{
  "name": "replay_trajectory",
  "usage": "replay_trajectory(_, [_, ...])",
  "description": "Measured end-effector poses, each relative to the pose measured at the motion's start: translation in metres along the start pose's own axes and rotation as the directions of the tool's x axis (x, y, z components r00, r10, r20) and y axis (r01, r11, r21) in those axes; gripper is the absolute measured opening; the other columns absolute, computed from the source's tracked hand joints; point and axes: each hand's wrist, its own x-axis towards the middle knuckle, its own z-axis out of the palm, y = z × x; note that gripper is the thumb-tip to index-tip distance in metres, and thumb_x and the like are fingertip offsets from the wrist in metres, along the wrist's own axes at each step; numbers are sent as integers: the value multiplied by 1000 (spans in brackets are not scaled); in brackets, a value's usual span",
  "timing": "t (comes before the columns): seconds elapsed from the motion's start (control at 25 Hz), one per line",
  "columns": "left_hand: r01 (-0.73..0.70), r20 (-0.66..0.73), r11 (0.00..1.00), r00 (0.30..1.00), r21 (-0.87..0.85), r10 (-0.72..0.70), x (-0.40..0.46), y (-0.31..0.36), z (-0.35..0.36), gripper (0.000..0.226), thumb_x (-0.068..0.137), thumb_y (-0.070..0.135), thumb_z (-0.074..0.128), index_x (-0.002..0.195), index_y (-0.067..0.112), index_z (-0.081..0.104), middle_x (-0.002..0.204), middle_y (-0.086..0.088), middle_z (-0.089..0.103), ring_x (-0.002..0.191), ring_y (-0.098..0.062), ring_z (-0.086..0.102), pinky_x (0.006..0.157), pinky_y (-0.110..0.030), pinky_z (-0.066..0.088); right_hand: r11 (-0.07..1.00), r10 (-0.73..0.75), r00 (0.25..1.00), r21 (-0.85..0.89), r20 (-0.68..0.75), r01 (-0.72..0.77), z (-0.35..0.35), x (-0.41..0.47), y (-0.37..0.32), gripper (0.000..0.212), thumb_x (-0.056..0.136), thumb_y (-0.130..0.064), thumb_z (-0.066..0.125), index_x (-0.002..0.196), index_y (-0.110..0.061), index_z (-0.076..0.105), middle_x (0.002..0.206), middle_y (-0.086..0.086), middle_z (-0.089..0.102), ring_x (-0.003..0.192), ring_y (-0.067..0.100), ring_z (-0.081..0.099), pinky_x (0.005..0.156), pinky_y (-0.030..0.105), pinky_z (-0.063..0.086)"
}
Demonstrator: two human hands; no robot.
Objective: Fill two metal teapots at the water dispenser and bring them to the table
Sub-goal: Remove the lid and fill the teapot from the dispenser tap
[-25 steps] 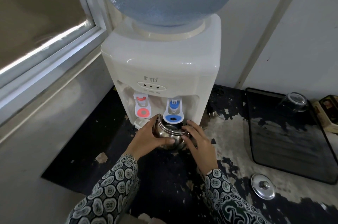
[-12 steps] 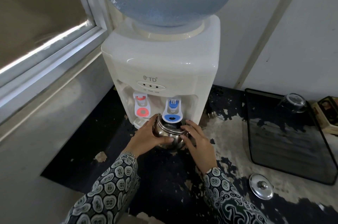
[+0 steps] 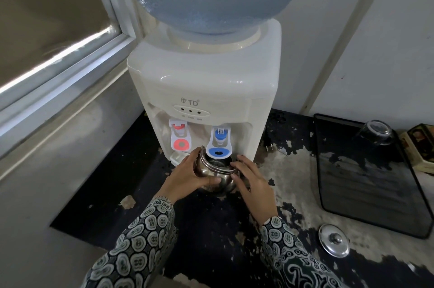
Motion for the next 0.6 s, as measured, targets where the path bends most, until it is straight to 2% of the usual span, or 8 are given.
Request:
replay_trajectory(0.16, [-2, 3, 1000, 1000, -16, 2, 1, -2, 1, 111, 44, 74, 75, 139, 43, 26, 142, 12, 44, 129, -13, 44, 109, -45, 38, 1000, -1, 1000, 17, 7, 0, -1, 0, -1, 30, 91, -35, 50, 118, -25, 57, 134, -26, 39, 82, 9, 63, 75, 20, 54])
replay_trajectory(0.28, [-6, 6, 1000, 1000, -24, 6, 2, -2, 0, 109, 45, 71, 76, 138, 44, 27, 141, 11, 45, 128, -13, 45, 109, -46, 37, 994, 59, 998, 92, 22, -61, -3, 3, -7, 29, 93, -32, 47, 116, -22, 60, 134, -17, 46, 91, 1, 56, 84, 16, 46])
replay_trajectory(0.36, [-5, 9, 999, 1000, -33, 6, 3, -2, 0, 108, 45, 70, 77, 138, 45, 27, 142, 11, 45, 129, -14, 44, 109, -47, 37, 988, 76, 997, 136, -24, -72, -6, 6, -14, 30, 92, -37, 45, 111, -21, 62, 126, -12, 53, 92, -2, 54, 86, 20, 48])
replay_trajectory(0.44, [-1, 11, 999, 1000, -35, 1, 4, -3, 0, 110, 43, 72, 76, 138, 45, 27, 142, 11, 45, 129, -14, 44, 109, -48, 37, 971, 118, 988, 219, -94, -95, -11, 8, -25, 26, 91, -39, 45, 107, -24, 59, 112, -12, 58, 89, 0, 58, 81, 23, 52])
replay_trajectory(0.6, [-32, 23, 998, 999, -56, 33, 6, -6, -1, 105, 46, 70, 78, 135, 47, 30, 139, 13, 48, 128, -13, 46, 108, -47, 39, 897, 200, 967, 427, -161, -114, -30, 17, -50, 10, 93, -25, 48, 102, -22, 52, 87, -12, 59, 74, 0, 56, 63, 14, 47])
